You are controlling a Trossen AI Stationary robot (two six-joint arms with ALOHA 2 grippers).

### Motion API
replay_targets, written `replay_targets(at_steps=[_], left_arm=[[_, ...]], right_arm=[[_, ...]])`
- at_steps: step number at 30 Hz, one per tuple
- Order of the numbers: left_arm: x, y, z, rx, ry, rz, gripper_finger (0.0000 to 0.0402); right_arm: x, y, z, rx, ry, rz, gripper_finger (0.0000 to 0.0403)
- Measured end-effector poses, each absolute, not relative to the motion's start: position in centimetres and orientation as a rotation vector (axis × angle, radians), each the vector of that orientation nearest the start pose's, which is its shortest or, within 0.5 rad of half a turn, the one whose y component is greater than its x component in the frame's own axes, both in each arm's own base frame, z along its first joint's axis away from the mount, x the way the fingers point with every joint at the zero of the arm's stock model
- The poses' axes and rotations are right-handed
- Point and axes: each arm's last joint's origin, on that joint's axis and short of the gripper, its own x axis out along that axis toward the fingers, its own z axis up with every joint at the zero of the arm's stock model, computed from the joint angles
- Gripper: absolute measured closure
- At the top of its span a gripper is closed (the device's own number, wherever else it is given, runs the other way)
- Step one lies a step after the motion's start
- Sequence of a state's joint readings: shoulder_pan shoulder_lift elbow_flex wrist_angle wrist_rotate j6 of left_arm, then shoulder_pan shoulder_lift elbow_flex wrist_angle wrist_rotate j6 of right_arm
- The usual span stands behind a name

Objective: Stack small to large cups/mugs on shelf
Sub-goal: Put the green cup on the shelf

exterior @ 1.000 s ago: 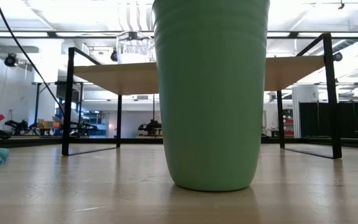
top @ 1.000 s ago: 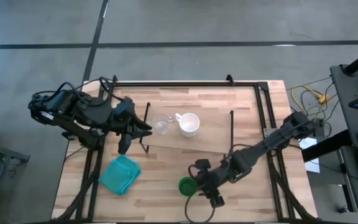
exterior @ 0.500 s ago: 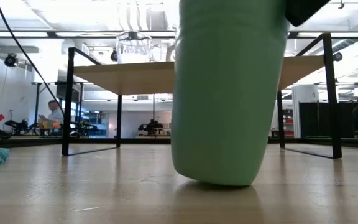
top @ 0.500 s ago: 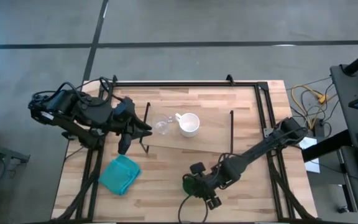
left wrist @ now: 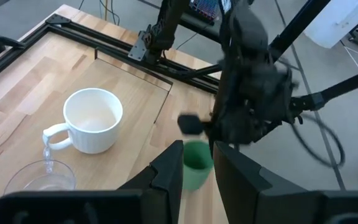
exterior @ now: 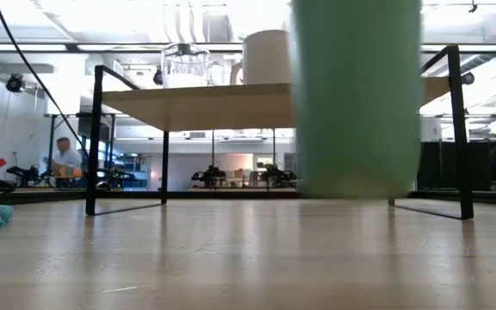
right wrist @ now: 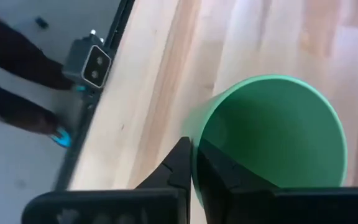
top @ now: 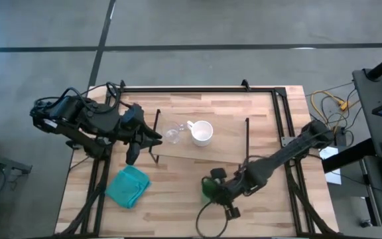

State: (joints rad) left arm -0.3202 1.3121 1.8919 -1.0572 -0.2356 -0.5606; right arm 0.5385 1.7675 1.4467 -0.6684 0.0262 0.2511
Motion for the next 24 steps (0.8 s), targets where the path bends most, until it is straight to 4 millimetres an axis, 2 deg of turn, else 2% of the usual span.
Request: replay_targets(at_steps=[5,10,14,18,21,24], left_arm=[[20.1,-6.0,49.9,-0.419,0.467,0.047,0.0327],[20.1,-6.0,49.9,-0.419,0.467,0.047,0.0327],[20.1,-6.0,49.9,-0.419,0.467,0.047,0.0327],[20.1,-6.0,49.9,-0.418,0.467,0.048,0.0327],[20.1,-6.0,49.9,-0.419,0.467,0.048,0.0327],[20.1,-6.0,49.9,-0.419,0.467,0.048,0.0327]], right_arm=[[29.2,17.5,30.3,0.043,1.055,0.265,0.0393],[26.5,15.8,34.5,-0.006,1.045,0.125,0.0393],[25.2,14.6,37.5,-0.064,1.039,0.025,0.0394],[24.8,14.0,38.9,-0.159,1.106,-0.017,0.0394],[24.9,13.5,39.0,-0.213,1.218,-0.057,0.0394],[25.9,13.4,38.9,-0.251,1.206,-0.034,0.0394]])
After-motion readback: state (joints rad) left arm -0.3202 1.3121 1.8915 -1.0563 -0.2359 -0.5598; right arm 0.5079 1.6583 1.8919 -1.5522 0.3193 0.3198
